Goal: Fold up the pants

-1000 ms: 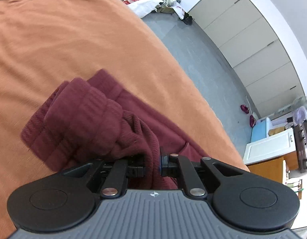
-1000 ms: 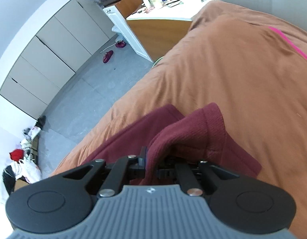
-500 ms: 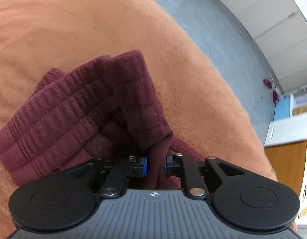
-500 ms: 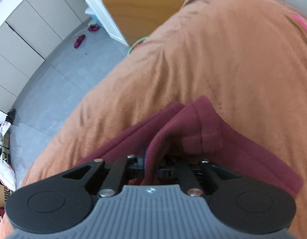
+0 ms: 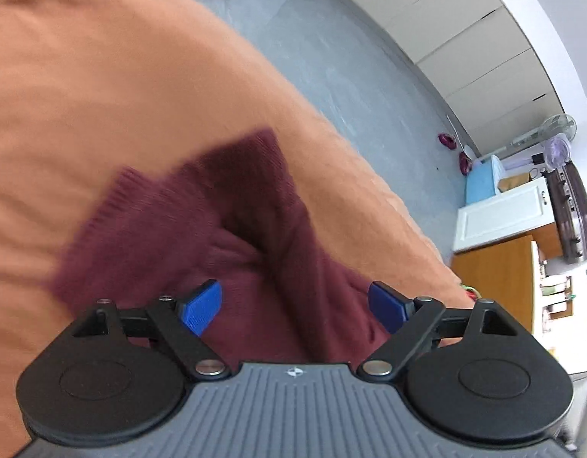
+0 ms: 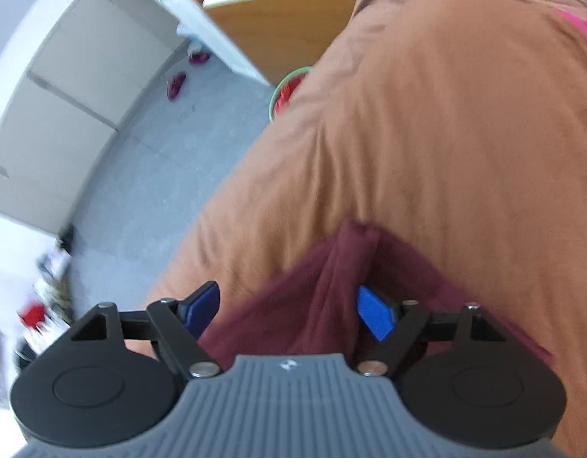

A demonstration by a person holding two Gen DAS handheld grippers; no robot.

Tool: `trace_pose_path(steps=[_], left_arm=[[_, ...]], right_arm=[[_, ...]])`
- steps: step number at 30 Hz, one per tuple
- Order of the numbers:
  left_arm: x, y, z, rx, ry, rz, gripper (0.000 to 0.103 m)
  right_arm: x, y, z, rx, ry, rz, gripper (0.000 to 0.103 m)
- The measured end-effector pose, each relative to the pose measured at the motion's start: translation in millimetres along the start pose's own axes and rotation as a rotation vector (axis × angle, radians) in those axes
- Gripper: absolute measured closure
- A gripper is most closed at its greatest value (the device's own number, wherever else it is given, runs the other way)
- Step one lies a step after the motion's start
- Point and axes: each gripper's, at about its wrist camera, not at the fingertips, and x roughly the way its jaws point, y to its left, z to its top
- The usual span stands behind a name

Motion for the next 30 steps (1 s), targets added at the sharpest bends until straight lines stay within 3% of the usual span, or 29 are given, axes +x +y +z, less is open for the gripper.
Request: trace_pose_path(steps=[4, 6, 8, 9, 12, 15, 18, 21, 23, 25, 26, 28, 30], left_arm=[[-28.5, 28.5, -35.1, 0.033, -0.012, 0.021, 0.001], [-28.3, 51.6, -58.8, -0.031, 0.0, 0.022, 0.001], [-24.5, 73.3, -81.5, -0.134, -0.017, -0.053, 0.001], [-17.1, 82.0, -91.3, -0.192, -0.025, -0.102, 0.001], [20.3, 104.4, -101.9, -0.374, -0.008, -0.203, 0.001], [35.9, 113.9, -106.2, -0.467, -0.13, -0.301, 0.001], [49.2, 113.8, -109.6, -0.526, -0.215, -0.365, 0.001], [68.3, 108.3, -105.9, -0.507, -0.224, -0.348, 0.001], [74.1, 100.9, -99.0, -0.48, -0.23, -0.347, 0.0], [83.9, 87.7, -88.9, -0.434, -0.214, -0.32, 0.0], [86.6, 84.4, -86.3, -0.41, -0.207, -0.301, 0.0], [86.1, 76.1, -81.4, -0.375, -0.217, -0.27, 0.0], [87.6, 64.3, -78.8, -0.334, -0.219, -0.236, 0.0]], right_arm=[[-60.1, -7.2, 1.1, -0.026, -0.073, 0.1, 0.022], [-78.2, -14.4, -17.8, -0.151, -0.098, 0.032, 0.021], [-87.4, -36.5, -40.5, -0.197, -0.132, -0.077, 0.021], [-87.5, -53.5, -54.0, -0.19, -0.131, -0.073, 0.021], [-70.3, -106.7, -86.9, -0.087, -0.062, -0.023, 0.023], [-45.7, -149.9, -111.0, 0.054, -0.019, 0.042, 0.026], [-29.8, -175.6, -125.9, 0.185, -0.051, 0.166, 0.025], [-7.2, -189.3, -132.8, 0.299, -0.091, 0.193, 0.021], [2.7, -185.2, -130.4, 0.289, -0.121, 0.21, 0.014], [10.3, -171.4, -123.6, 0.24, -0.144, 0.217, 0.013], [16.2, -160.7, -120.8, 0.208, -0.152, 0.208, 0.016], [19.2, -146.5, -114.5, 0.147, -0.173, 0.19, 0.039], [26.0, -138.1, -106.8, 0.131, -0.174, 0.177, 0.045]])
